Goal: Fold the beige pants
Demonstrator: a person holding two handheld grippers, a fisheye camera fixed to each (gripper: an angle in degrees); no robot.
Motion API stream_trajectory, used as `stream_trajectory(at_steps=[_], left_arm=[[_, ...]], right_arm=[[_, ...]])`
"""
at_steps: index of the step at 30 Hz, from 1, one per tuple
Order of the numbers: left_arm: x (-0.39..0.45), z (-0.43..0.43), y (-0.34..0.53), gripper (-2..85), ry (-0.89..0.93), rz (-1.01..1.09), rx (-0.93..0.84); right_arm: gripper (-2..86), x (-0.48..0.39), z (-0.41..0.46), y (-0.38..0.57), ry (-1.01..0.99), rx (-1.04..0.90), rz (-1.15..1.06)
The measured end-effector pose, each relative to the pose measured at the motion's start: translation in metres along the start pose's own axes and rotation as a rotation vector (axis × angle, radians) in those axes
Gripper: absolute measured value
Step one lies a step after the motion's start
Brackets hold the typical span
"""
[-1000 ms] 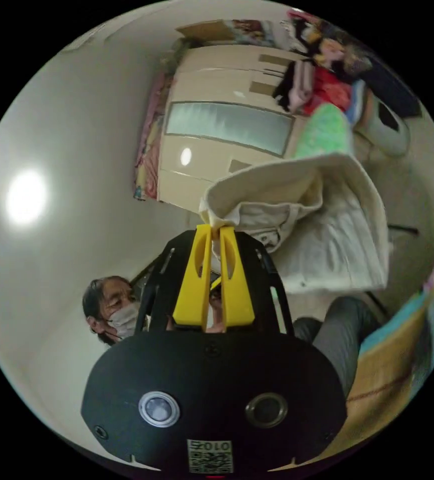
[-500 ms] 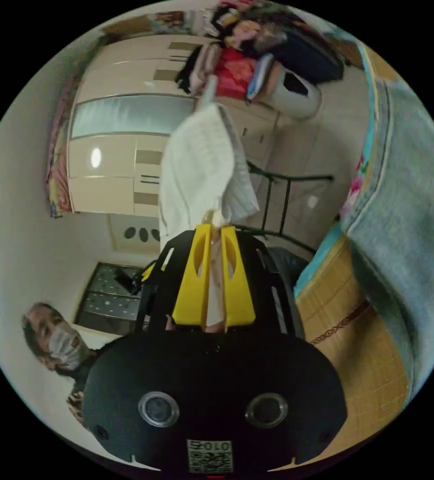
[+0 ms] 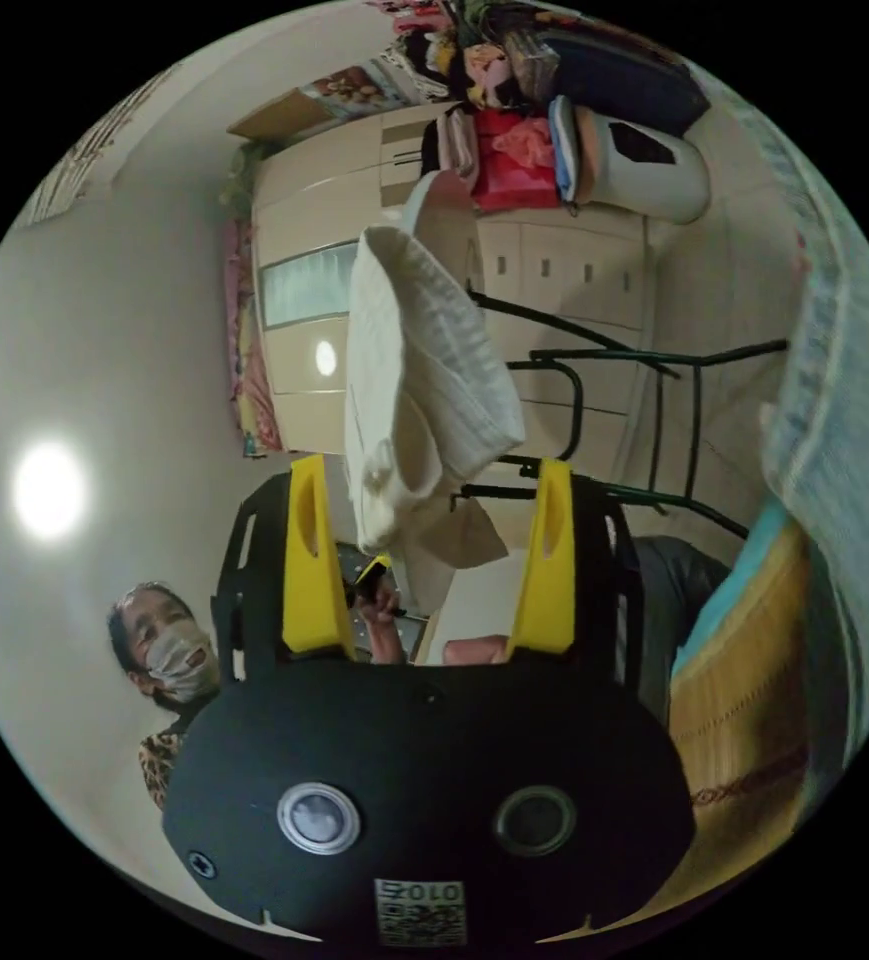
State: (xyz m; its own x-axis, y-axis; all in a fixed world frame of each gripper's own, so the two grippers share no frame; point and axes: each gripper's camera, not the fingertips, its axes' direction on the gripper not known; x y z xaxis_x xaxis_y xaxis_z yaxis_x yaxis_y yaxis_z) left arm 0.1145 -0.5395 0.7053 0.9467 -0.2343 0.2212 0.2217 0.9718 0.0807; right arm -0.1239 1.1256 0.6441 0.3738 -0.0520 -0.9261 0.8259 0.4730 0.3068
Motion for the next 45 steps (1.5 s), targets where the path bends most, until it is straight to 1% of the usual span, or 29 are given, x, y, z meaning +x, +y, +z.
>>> stream_trajectory(at_steps=[1, 2, 3, 4, 6, 7, 8, 9, 10, 11, 12, 13, 15, 18, 19, 20, 23, 25, 27, 29, 30, 31, 33, 36, 39, 41, 43, 44, 45], left_arm=[[-0.003, 0.0, -0.004, -0.2, 0.009, -0.015, 0.029], [-0.003, 0.002, -0.009, -0.2, 0.007, -0.022, 0.054], [-0.003, 0.004, -0.012, -0.2, -0.001, -0.021, 0.063], [-0.003, 0.011, -0.02, -0.2, -0.029, -0.033, 0.072], [-0.003, 0.024, -0.033, -0.3, -0.066, -0.061, 0.06], [-0.001, 0.032, -0.041, -0.3, -0.069, -0.053, 0.067], [0.003, 0.04, -0.048, -0.3, -0.068, -0.038, 0.077], [0.004, 0.045, -0.051, -0.3, -0.078, -0.034, 0.077], [0.006, 0.058, -0.058, -0.3, -0.129, -0.026, 0.061], [0.003, 0.076, -0.065, -0.3, -0.175, -0.039, 0.023], [0.0, 0.084, -0.068, -0.3, -0.179, -0.054, -0.005], [-0.007, 0.1, -0.073, -0.3, -0.148, -0.077, -0.059], [-0.012, 0.11, -0.076, -0.3, -0.095, -0.083, -0.085], [-0.025, 0.115, -0.075, -0.3, -0.206, -0.117, -0.073], [-0.036, 0.121, -0.076, -0.3, -0.251, -0.142, -0.076], [-0.05, 0.129, -0.079, -0.3, -0.249, -0.173, -0.088], [-0.086, 0.134, -0.09, -0.3, -0.199, -0.261, -0.067], [-0.103, 0.127, -0.097, -0.3, -0.227, -0.31, -0.018], [-0.117, 0.122, -0.103, -0.3, -0.241, -0.339, 0.028], [-0.133, 0.127, -0.107, -0.3, -0.247, -0.354, 0.046], [-0.136, 0.13, -0.107, -0.3, -0.247, -0.358, 0.044], [-0.143, 0.136, -0.107, -0.3, -0.245, -0.358, 0.036], [-0.152, 0.148, -0.107, -0.3, -0.238, -0.346, 0.01], [-0.166, 0.159, -0.1, -0.3, -0.24, -0.341, 0.015], [-0.187, 0.165, -0.095, -0.3, -0.244, -0.365, 0.04], [-0.207, 0.175, -0.088, -0.3, -0.237, -0.407, 0.06], [-0.22, 0.186, -0.08, -0.3, -0.217, -0.447, 0.068], [-0.227, 0.193, -0.076, -0.3, -0.185, -0.457, 0.069], [-0.229, 0.197, -0.074, -0.3, -0.17, -0.455, 0.064]], right_arm=[[12.5, -0.006, -0.003, -0.005, -0.01, 0.033, -0.038], [9.3, -0.014, -0.005, -0.006, 0.024, 0.061, -0.067], [6.0, -0.036, -0.008, -0.01, 0.107, 0.083, -0.143], [5.6, -0.062, -0.01, -0.016, 0.162, 0.072, -0.228], [5.4, -0.101, -0.012, -0.025, 0.201, 0.041, -0.369], [5.3, -0.12, -0.007, -0.03, 0.276, 0.014, -0.439], [5.2, -0.125, -0.004, -0.033, 0.327, 0.002, -0.459], [5.1, -0.121, -0.002, -0.041, 0.437, -0.023, -0.441], [5.1, -0.098, -0.004, -0.053, 0.548, -0.041, -0.338], [5.1, -0.081, -0.007, -0.059, 0.579, -0.047, -0.274], [5.2, -0.045, -0.016, -0.065, 0.561, -0.041, -0.15], [5.3, -0.016, -0.026, -0.064, 0.451, -0.016, -0.081], [5.4, 0.007, -0.033, -0.061, 0.348, 0.014, -0.081], [5.4, 0.016, -0.02, -0.075, 0.409, -0.007, -0.09], [5.4, 0.011, -0.013, -0.088, 0.394, -0.007, -0.112], [5.4, 0.008, -0.009, -0.096, 0.385, -0.012, -0.124], [5.2, -0.039, 0.028, -0.143, 0.395, -0.088, -0.258], [4.8, -0.091, 0.066, -0.165, 0.496, -0.149, -0.448], [4.7, -0.108, 0.073, -0.167, 0.543, -0.11, -0.594], [5.5, -0.077, 0.059, -0.178, 0.521, -0.042, -0.562], [7.0, -0.036, 0.048, -0.19, 0.562, -0.022, -0.456], [9.4, 0.014, 0.036, -0.199, 0.635, -0.033, -0.288], [11.5, 0.075, 0.015, -0.194, 0.689, -0.055, -0.142], [10.9, 0.126, -0.021, -0.153, 0.639, 0.098, -0.128], [9.6, 0.131, -0.007, -0.129, 0.595, 0.126, -0.221], [8.0, 0.116, 0.036, -0.126, 0.58, 0.033, -0.344], [5.9, 0.103, 0.125, -0.128, 0.53, -0.221, -0.501], [5.4, 0.103, 0.15, -0.129, 0.537, -0.291, -0.527], [5.3, 0.108, 0.202, -0.13, 0.575, -0.432, -0.572]])
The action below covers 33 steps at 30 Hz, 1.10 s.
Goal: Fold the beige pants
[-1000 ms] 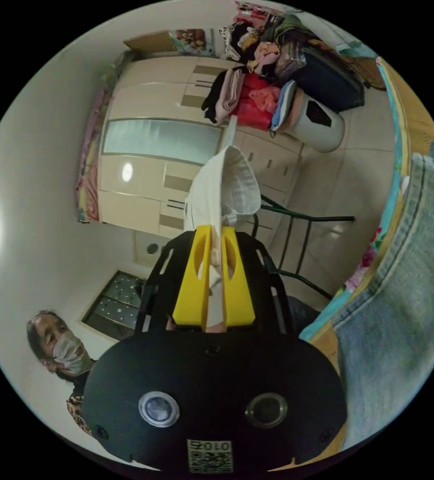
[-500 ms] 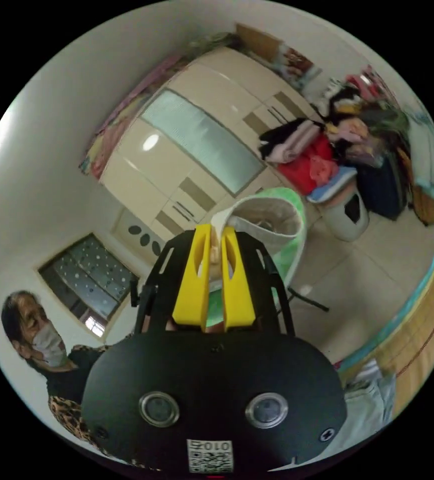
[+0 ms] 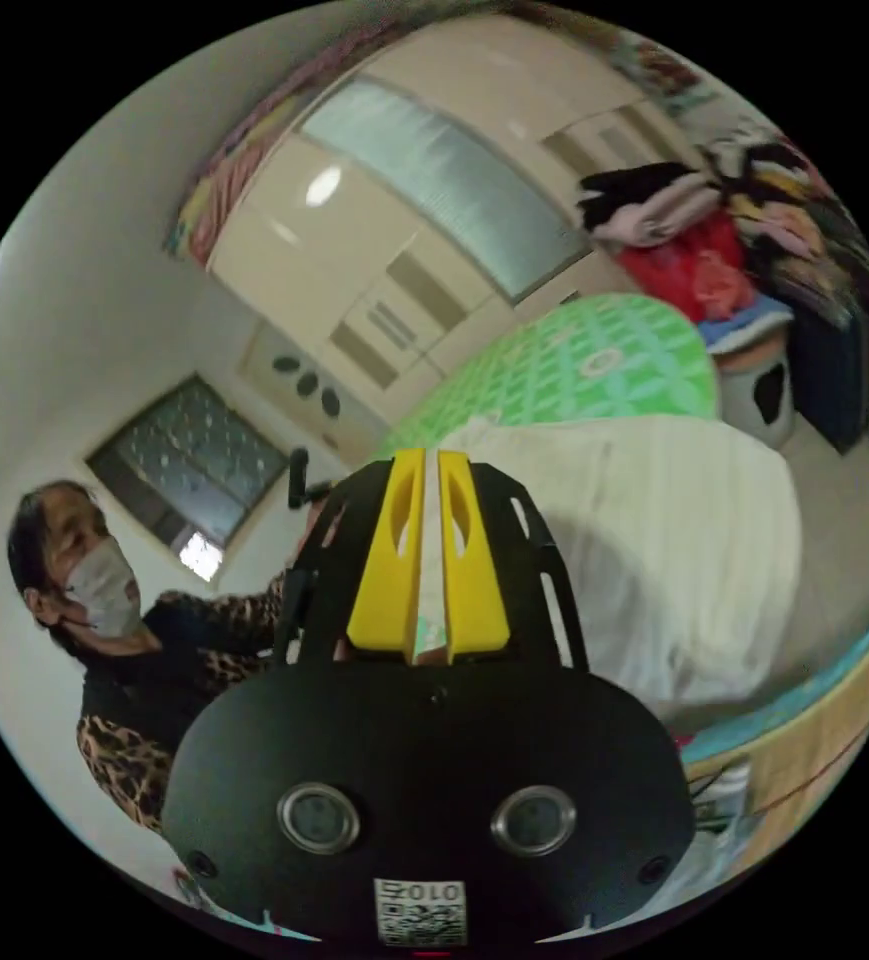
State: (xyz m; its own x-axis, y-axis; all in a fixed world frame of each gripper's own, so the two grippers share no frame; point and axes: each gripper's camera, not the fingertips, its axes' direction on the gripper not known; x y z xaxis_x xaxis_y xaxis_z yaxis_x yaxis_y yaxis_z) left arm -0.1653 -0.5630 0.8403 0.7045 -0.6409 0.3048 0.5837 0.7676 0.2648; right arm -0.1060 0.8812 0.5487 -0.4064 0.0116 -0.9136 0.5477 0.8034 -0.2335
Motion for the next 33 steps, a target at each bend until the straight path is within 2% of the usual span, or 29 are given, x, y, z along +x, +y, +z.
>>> stream_trajectory(at_steps=[4, 7, 12, 15, 16, 18, 20, 21, 22, 24, 29, 31, 33], left_arm=[[-0.013, 0.015, 0.012, -0.3, -0.021, 0.003, -0.019], [-0.026, 0.016, 0.026, -0.3, -0.008, -0.003, 0.007], [-0.041, 0.032, 0.045, -0.3, 0.077, -0.019, 0.004], [-0.042, 0.036, 0.053, -0.2, 0.093, -0.006, 0.004], [-0.042, 0.038, 0.057, -0.2, 0.088, -0.001, -0.001], [-0.042, 0.038, 0.064, -0.2, 0.071, -0.002, 0.005], [-0.047, 0.035, 0.075, -0.2, 0.037, -0.035, 0.027], [-0.049, 0.033, 0.078, -0.2, 0.022, -0.05, 0.038], [-0.054, 0.031, 0.086, -0.2, -0.005, -0.088, 0.055], [-0.063, 0.032, 0.096, -0.2, -0.017, -0.139, 0.046], [-0.087, 0.022, 0.132, -0.2, -0.057, -0.253, 0.06], [-0.095, 0.007, 0.147, -0.2, -0.072, -0.292, 0.103], [-0.105, -0.013, 0.165, -0.2, -0.082, -0.33, 0.152]], right_arm=[[9.4, -0.009, 0.147, -0.068, 0.058, -0.316, -0.106], [11.0, 0.023, 0.222, -0.102, 0.159, -0.436, -0.056], [11.5, 0.075, 0.303, -0.12, 0.254, -0.614, 0.011], [7.6, 0.089, 0.343, -0.113, 0.158, -0.722, 0.0], [5.9, 0.086, 0.347, -0.11, 0.091, -0.716, -0.028], [4.7, 0.075, 0.335, -0.106, 0.11, -0.637, -0.103], [4.5, 0.089, 0.323, -0.101, 0.033, -0.57, -0.056], [4.5, 0.113, 0.323, -0.095, -0.016, -0.551, 0.046], [4.6, 0.133, 0.332, -0.084, 0.011, -0.58, 0.138], [4.9, 0.142, 0.347, -0.069, 0.085, -0.635, 0.154], [6.4, 0.137, 0.306, -0.051, 0.098, -0.47, 0.199], [6.0, 0.11, 0.26, -0.032, -0.017, -0.28, 0.136], [4.8, 0.089, 0.232, -0.007, -0.173, -0.193, 0.108]])
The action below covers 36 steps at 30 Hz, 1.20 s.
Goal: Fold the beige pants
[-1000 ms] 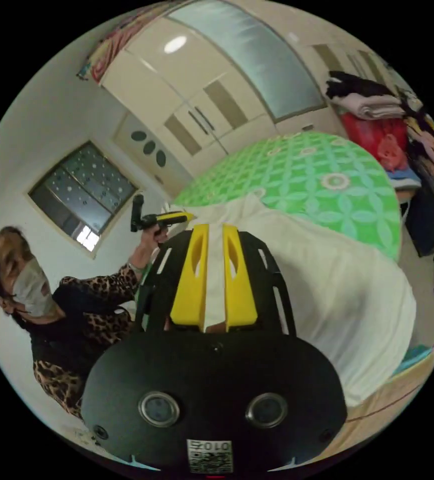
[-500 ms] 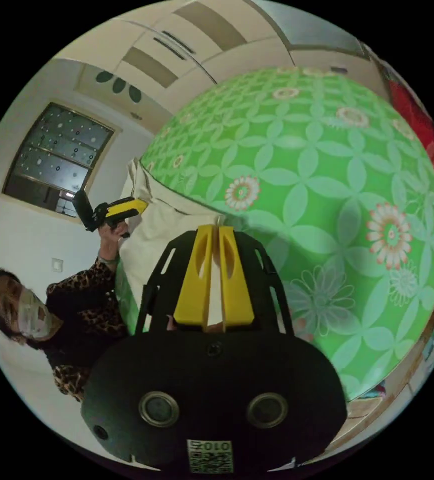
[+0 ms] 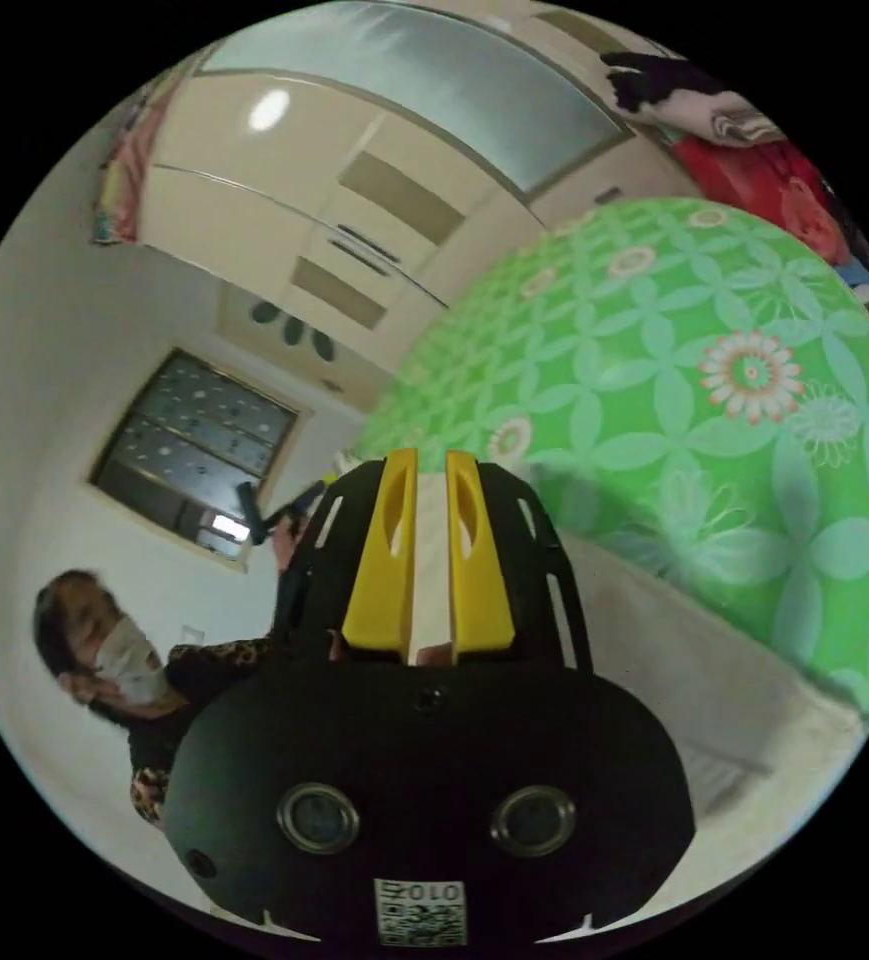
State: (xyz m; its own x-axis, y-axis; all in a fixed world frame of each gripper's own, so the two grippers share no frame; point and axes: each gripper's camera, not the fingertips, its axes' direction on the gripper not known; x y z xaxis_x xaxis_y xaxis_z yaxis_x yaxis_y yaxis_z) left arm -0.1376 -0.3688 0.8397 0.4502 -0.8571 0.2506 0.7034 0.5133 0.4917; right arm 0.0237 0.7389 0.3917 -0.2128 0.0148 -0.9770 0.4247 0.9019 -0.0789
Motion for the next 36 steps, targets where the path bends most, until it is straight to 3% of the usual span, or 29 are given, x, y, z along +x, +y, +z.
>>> stream_trajectory(at_steps=[8, 11, 17, 21, 24, 28, 30, 34, 36], left_arm=[[-0.066, -0.134, 0.097, -0.2, 0.097, -0.222, 0.325], [-0.065, -0.185, 0.17, -0.2, 0.174, -0.162, 0.499], [-0.101, -0.228, 0.284, -0.2, -0.04, -0.156, 0.687], [-0.156, -0.207, 0.27, -0.2, 0.07, -0.065, 0.657], [-0.206, -0.189, 0.223, -0.2, 0.079, -0.022, 0.596], [-0.294, -0.186, 0.212, -0.2, 0.047, -0.261, 0.66], [-0.332, -0.176, 0.229, -0.2, 0.074, -0.39, 0.607], [-0.386, -0.159, 0.301, -0.1, 0.06, -0.598, 0.308], [-0.396, -0.161, 0.339, -0.1, 0.024, -0.669, 0.158]], right_arm=[[3.0, -0.053, 0.03, 0.153, -0.481, -0.056, -0.046], [3.1, -0.069, 0.057, 0.182, -0.552, -0.124, -0.076], [3.4, -0.107, 0.096, 0.201, -0.632, -0.28, -0.208], [2.8, -0.136, 0.079, 0.22, -0.71, -0.333, -0.394], [2.5, -0.138, 0.061, 0.225, -0.902, -0.289, -0.494], [2.3, -0.134, 0.057, 0.221, -0.921, -0.23, -0.425], [2.2, -0.136, 0.053, 0.22, -0.888, -0.188, -0.411], [2.3, -0.145, 0.083, 0.205, -0.573, -0.217, -0.134], [2.2, -0.156, 0.1, 0.196, -0.542, -0.15, -0.04]])
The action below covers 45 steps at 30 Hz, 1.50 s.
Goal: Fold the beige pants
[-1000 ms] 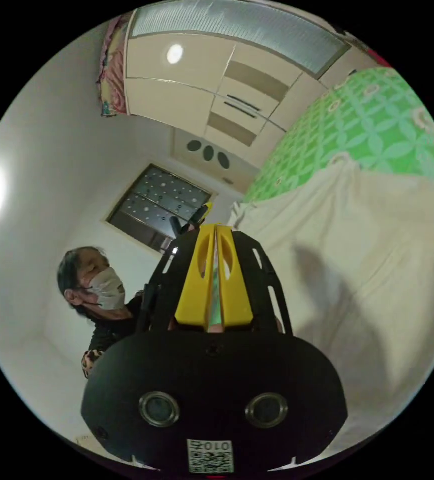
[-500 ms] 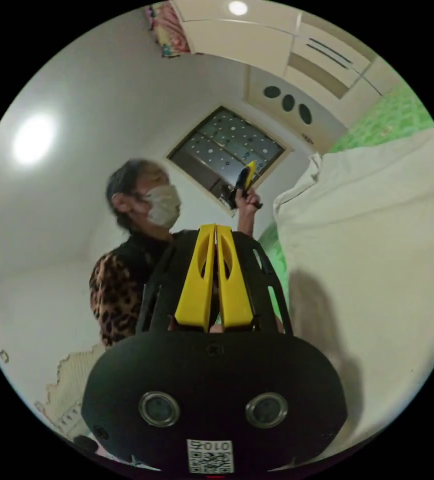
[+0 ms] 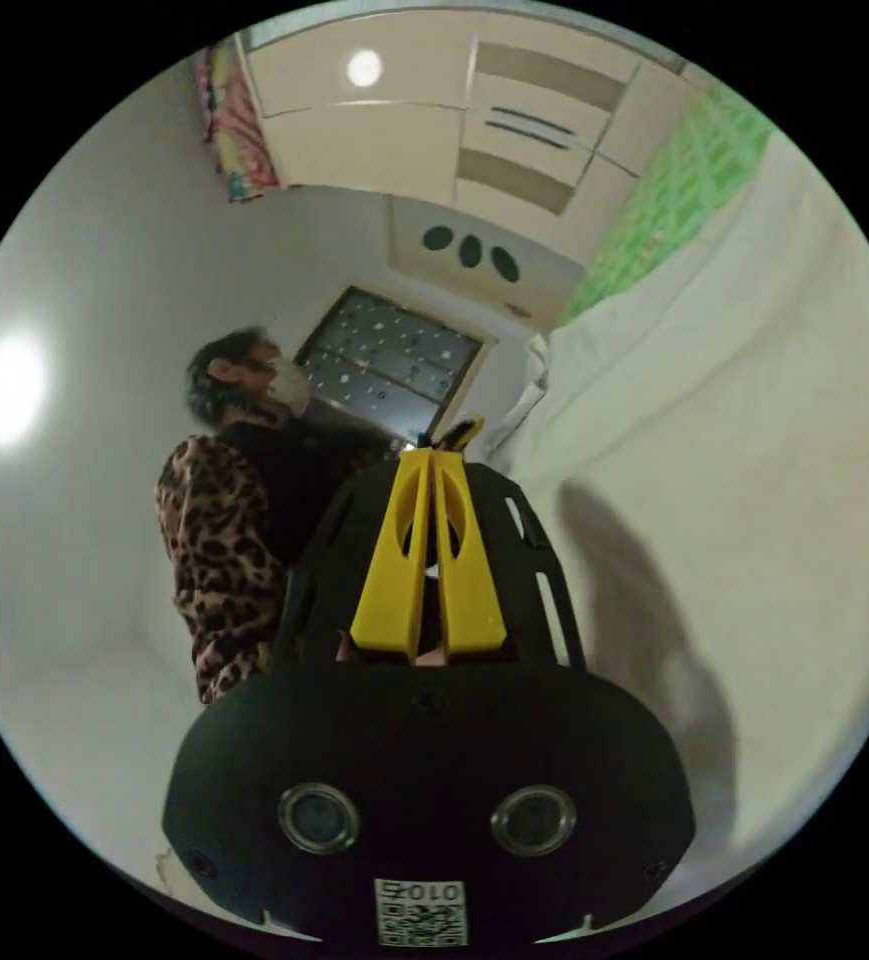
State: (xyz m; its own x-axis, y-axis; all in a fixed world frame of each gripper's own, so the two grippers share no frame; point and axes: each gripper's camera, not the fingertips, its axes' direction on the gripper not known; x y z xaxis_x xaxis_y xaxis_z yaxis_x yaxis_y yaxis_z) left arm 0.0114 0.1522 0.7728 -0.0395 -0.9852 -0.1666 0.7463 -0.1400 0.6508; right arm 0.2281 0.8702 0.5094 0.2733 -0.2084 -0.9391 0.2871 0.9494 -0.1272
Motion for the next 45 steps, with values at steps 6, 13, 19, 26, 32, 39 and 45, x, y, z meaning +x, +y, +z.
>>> stream_trajectory(at_steps=[6, 13, 19, 26, 32, 39, 45], left_arm=[[-0.053, -0.04, 0.059, -0.2, 0.008, -0.035, -0.261], [-0.092, -0.01, 0.064, -0.2, 0.232, 0.01, -0.401], [-0.072, 0.034, 0.056, -0.2, 0.319, 0.086, -0.496], [-0.004, 0.058, 0.029, -0.1, 0.255, 0.245, -0.52], [0.009, 0.105, 0.005, -0.1, 0.206, 0.347, -0.516], [-0.037, 0.218, -0.041, 1.1, 0.196, 0.458, -0.622], [-0.062, 0.322, -0.128, 3.6, 0.291, 0.653, -0.733]], right_arm=[[2.1, -0.006, 0.131, -0.1, 0.279, -0.057, 0.187], [2.2, -0.033, 0.31, -0.181, 0.452, -0.354, 0.171], [2.6, -0.059, 0.335, -0.165, 0.65, -0.542, 0.191], [5.4, -0.087, 0.255, -0.113, 0.33, -0.081, 0.129], [7.3, -0.111, 0.226, -0.067, 0.364, 0.092, 0.262], [8.6, -0.177, 0.279, -0.044, 0.464, 0.358, 0.307], [8.8, -0.202, 0.374, -0.014, 0.232, 0.671, 0.236]])
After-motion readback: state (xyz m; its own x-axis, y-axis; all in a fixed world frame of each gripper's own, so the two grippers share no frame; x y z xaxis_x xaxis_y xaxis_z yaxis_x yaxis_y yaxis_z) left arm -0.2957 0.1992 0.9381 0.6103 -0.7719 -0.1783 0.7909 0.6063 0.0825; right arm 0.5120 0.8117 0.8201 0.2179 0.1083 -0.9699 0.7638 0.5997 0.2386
